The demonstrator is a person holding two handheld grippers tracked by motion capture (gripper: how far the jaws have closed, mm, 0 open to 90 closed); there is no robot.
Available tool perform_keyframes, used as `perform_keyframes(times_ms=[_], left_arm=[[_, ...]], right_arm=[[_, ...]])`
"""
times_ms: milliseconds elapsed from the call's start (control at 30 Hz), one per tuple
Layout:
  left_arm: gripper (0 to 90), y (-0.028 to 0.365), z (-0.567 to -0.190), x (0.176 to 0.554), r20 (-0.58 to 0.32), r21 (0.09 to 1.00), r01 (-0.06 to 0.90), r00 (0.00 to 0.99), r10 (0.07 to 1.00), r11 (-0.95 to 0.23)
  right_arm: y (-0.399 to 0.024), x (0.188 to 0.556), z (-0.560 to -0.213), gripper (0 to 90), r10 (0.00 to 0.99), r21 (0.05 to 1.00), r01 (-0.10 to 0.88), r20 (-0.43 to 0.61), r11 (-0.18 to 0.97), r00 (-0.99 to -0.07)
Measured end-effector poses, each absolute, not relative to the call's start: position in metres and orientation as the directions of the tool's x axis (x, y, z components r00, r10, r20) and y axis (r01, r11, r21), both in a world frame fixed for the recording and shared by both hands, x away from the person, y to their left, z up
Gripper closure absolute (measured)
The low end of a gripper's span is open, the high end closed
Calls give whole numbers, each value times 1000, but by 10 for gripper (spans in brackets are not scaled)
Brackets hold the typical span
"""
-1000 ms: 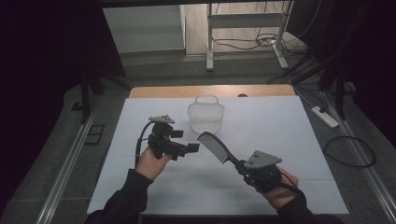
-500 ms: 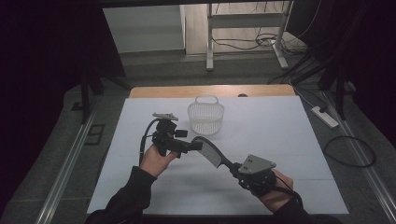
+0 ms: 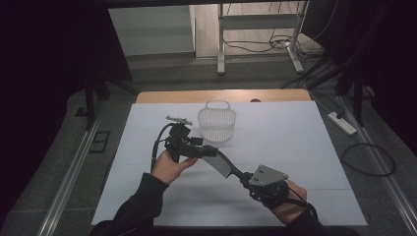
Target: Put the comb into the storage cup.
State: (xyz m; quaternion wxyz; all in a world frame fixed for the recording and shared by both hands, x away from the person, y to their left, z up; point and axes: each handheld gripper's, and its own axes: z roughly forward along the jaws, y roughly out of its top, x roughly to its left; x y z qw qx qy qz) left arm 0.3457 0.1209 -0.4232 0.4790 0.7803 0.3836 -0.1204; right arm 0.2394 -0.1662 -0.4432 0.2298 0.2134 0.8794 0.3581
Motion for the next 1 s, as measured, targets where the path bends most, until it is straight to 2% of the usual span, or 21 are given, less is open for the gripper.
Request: perform_keyframes(times_ms=[33, 233, 433, 733, 900, 1000], left_arm=[[246, 122, -424, 346, -584, 643, 728, 668, 461, -240], [567, 126, -425, 348, -649, 612, 763, 635, 418, -209], [740, 127, -429, 350, -700, 584, 789, 609, 372, -192], [821, 132, -438, 352, -787, 533, 833, 552, 276, -146], [840, 131, -436, 349, -794, 536, 835, 549, 261, -128], [840, 131, -434, 348, -785, 547, 829, 556, 272, -118]], right_arm=[[-166, 239, -443, 727, 539, 729, 206, -256, 653, -802], [-166, 239, -443, 727, 536, 728, 197, -268, 657, -801], [-166, 238, -443, 727, 530, 730, 186, -273, 658, -803], [-164, 239, -447, 721, 513, 715, 172, -291, 678, -808], [-164, 241, -449, 711, 511, 714, 173, -289, 679, -809], [-165, 242, -449, 656, 516, 722, 180, -276, 668, -811]])
